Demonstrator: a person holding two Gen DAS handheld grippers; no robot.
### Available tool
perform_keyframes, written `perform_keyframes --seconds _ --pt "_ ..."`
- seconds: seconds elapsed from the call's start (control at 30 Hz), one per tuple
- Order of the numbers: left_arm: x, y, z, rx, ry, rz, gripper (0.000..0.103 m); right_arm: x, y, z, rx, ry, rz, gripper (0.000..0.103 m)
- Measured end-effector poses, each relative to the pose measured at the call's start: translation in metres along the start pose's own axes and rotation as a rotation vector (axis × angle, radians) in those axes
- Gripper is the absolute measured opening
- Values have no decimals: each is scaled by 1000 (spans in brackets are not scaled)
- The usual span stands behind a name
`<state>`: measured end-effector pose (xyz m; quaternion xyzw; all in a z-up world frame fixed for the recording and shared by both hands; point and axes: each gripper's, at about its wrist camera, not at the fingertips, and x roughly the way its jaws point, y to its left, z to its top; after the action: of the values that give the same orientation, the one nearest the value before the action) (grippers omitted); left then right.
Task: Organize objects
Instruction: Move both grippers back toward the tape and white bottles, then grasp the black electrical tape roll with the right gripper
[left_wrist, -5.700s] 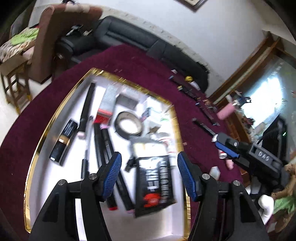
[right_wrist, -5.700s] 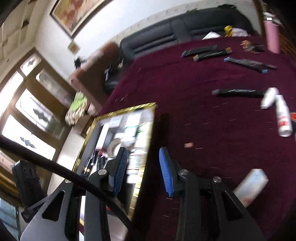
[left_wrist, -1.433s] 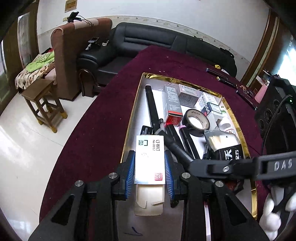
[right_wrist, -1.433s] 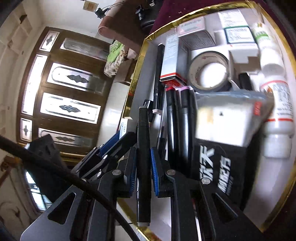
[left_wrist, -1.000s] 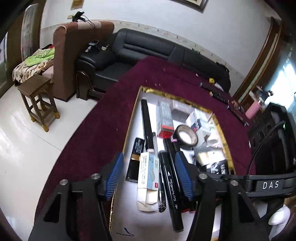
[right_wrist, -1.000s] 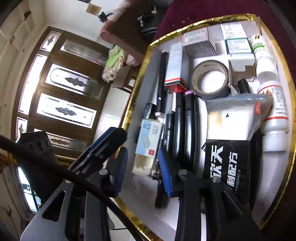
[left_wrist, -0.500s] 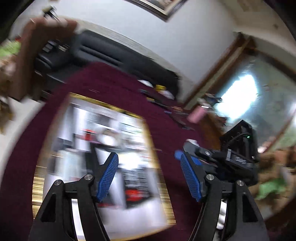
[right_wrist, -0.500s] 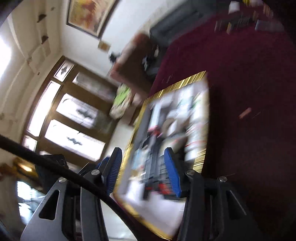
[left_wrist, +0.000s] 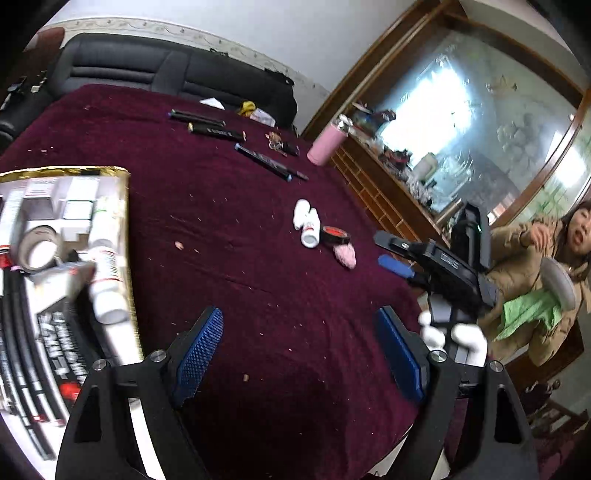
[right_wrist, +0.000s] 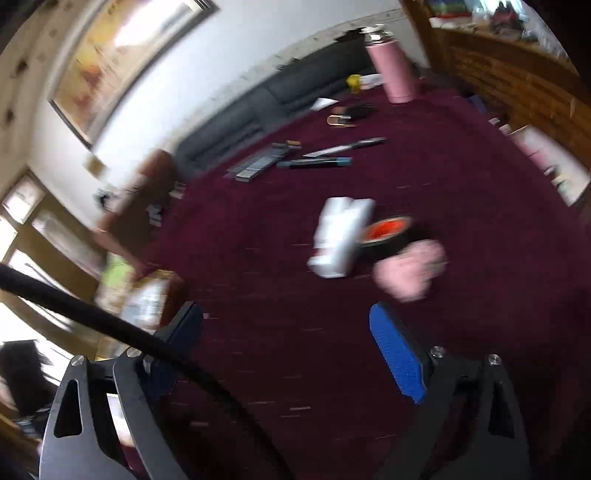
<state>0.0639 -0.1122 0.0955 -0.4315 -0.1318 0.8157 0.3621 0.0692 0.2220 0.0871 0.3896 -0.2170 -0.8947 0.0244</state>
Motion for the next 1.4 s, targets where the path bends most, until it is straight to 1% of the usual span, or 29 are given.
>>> perform_keyframes --seconds 0.07,0.1,0.2,0.23,0.27,0.3,0.33,0.37,0.43,0.5,0.6,0.73,0.87,0.97,1.1,1.2,1.3,1.4 --pt "9 -4 -4 10 16 36 79 5 0 8 -105 7 -100 93" --pt "13 -5 -8 10 27 51 79 10 3 13 -170 14 -147 91" --pt "23 -4 -15 -1 52 87 79 28 20 23 -318 31 -254 78" --pt "24 -2 -16 -7 56 91 79 40 21 24 -377 52 -283 71" --pt "25 -1 -17 -13 59 97 79 47 23 26 -408 73 -302 66" --pt "24 1 -18 -15 57 105 79 56 22 30 -437 98 -316 57" --pt "24 2 -18 -16 53 111 79 67 19 30 -462 125 -326 50" --pt "22 3 -18 -15 49 116 79 79 18 31 -483 158 -339 48" --pt "20 5 -18 -15 39 129 79 98 12 33 -500 212 -373 38" --pt "17 7 -17 -9 32 135 79 109 7 33 -500 243 -394 35" --pt "17 5 -13 12 25 135 79 104 1 36 -443 258 -351 25" --pt "25 -3 -7 47 36 128 79 95 -9 37 -401 280 -334 25" --pt "35 -20 -1 108 44 130 79 86 -18 36 -376 291 -256 25" --pt "41 -31 4 143 44 133 79 79 -22 32 -385 281 -205 25" --pt "51 -42 13 168 48 141 79 73 -27 28 -413 243 -189 25" --pt "61 -49 19 197 55 154 79 76 -31 32 -401 228 -160 25" --pt "75 -56 27 228 58 169 79 87 -32 37 -375 240 -161 25" --pt "90 -66 36 275 58 174 79 95 -25 36 -409 258 -198 25"
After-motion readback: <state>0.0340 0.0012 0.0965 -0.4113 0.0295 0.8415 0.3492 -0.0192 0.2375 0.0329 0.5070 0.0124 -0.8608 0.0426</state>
